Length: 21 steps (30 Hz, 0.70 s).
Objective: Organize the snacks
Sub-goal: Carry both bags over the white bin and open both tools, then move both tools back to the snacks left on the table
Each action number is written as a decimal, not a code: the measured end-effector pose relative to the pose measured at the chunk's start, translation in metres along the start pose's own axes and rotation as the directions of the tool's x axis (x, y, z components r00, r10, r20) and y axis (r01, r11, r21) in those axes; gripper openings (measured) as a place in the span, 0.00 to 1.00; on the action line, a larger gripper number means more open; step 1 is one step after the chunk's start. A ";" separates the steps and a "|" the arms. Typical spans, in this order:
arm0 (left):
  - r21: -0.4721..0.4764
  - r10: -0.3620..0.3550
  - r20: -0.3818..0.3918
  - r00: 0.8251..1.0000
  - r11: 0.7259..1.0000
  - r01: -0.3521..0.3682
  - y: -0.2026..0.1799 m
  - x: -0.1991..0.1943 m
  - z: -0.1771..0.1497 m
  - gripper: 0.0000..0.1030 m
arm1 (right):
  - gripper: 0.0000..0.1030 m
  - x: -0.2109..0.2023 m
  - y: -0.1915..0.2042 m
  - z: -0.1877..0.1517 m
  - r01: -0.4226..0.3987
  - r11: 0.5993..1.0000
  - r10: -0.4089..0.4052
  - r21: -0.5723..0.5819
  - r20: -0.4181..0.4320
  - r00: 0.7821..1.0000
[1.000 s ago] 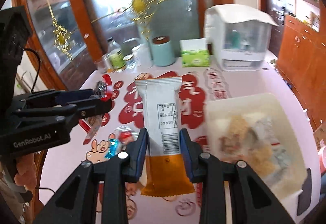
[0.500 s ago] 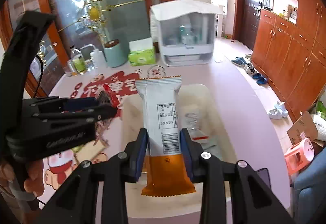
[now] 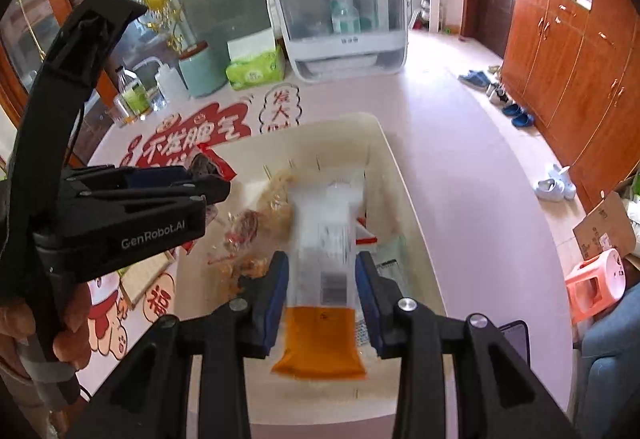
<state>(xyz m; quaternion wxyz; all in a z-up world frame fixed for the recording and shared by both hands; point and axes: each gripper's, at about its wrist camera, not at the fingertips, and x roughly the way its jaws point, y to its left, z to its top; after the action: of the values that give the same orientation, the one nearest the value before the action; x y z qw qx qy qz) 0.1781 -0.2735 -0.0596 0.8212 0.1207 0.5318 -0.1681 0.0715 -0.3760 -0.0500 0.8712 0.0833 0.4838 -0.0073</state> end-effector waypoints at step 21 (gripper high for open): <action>-0.020 0.077 0.021 0.997 0.997 -0.076 0.010 -0.011 -0.018 0.76 | 0.43 0.016 0.007 -0.005 -0.043 0.999 0.042 -0.016 -0.066 0.997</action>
<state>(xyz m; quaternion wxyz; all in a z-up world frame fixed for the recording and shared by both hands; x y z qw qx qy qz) 0.1631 -0.2563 -0.0566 0.8339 0.1313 0.5194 -0.1328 0.0765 -0.3669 -0.0655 0.8555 0.0862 0.5103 0.0184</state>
